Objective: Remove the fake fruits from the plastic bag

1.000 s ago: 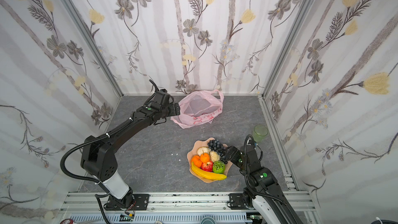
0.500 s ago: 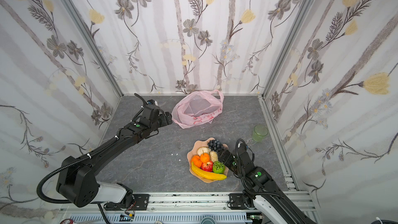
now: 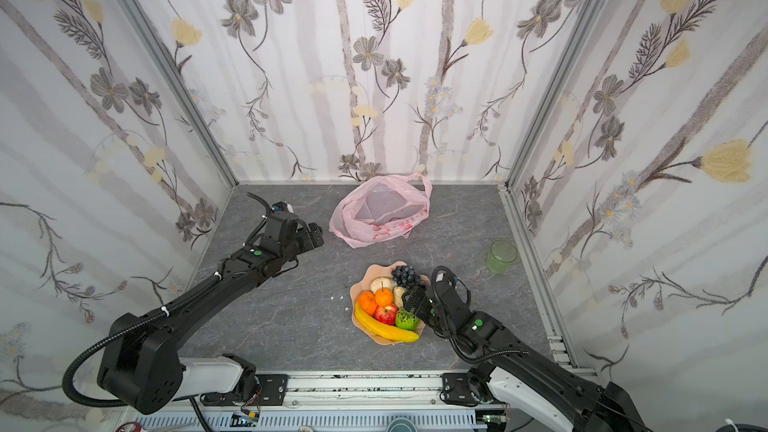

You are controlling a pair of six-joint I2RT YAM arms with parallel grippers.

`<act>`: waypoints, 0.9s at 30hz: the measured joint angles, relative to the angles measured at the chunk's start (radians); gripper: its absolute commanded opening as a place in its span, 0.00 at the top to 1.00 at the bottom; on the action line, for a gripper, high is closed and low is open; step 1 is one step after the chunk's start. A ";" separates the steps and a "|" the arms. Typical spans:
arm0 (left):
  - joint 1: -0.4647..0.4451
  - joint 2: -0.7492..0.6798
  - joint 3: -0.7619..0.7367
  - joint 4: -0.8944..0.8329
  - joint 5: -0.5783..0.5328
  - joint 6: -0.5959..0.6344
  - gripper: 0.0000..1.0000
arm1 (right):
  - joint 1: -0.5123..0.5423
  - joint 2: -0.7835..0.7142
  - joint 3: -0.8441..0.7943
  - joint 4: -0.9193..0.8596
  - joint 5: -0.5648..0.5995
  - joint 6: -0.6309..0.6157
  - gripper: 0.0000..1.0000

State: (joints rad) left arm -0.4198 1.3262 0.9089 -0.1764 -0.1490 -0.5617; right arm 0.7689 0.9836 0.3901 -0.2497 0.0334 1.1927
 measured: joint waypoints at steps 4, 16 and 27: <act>0.014 -0.023 -0.030 0.006 0.008 -0.003 0.05 | 0.024 0.092 0.035 0.071 0.001 0.003 0.00; 0.053 -0.100 -0.105 0.017 0.007 -0.016 0.05 | 0.043 0.330 0.123 0.241 -0.016 -0.015 0.00; 0.060 -0.110 -0.148 0.023 -0.030 -0.033 0.00 | 0.042 0.325 0.138 0.255 -0.009 -0.060 0.00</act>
State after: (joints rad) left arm -0.3599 1.2160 0.7612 -0.1532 -0.1791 -0.5949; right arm 0.8104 1.3083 0.5282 0.0055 0.0242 1.1332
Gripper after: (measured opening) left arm 0.997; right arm 0.995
